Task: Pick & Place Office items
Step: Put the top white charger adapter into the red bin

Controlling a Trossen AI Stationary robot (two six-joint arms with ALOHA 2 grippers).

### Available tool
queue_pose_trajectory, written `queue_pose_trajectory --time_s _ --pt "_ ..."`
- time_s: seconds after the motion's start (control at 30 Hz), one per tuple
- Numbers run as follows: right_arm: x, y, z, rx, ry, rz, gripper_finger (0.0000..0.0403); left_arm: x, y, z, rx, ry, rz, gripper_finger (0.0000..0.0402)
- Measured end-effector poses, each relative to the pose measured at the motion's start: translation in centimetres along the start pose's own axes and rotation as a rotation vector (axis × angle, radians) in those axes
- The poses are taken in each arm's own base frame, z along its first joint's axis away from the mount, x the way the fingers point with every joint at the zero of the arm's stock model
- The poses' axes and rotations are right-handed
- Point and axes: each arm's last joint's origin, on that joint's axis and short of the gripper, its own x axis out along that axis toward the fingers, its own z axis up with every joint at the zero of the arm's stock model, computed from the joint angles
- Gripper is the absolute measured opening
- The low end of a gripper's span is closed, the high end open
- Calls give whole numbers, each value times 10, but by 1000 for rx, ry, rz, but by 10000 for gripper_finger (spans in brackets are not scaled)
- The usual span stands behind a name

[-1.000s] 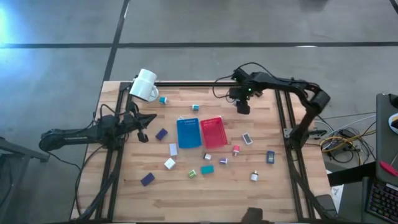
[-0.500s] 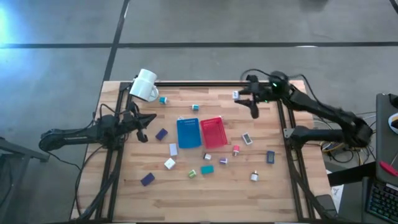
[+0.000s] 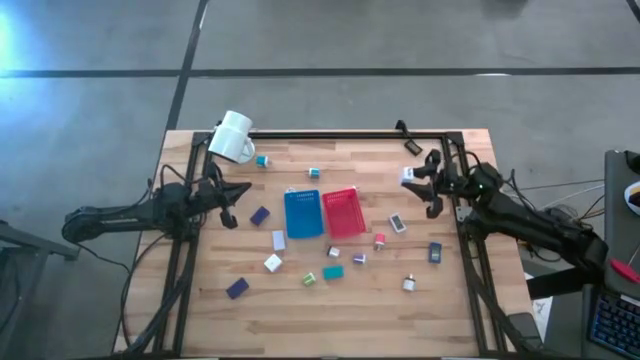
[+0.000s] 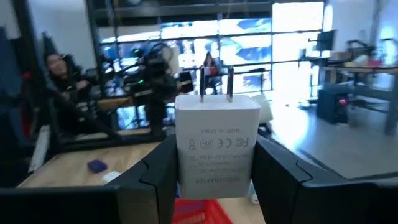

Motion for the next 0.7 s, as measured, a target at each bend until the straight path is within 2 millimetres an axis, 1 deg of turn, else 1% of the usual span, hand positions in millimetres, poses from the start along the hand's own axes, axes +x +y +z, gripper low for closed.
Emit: queue_pose_trajectory --time_s 0.13,0.43,0.7 --pt "-4 2 2 -22 -23 1 152 0 0 2 25 -24 5 12" --pt "-2 -1 -5 -44 20 -28 152 0 0 2 31 -22 6 3" --pt "2 -3 -9 -12 53 -32 152 0 0 2 7 -20 4 19"
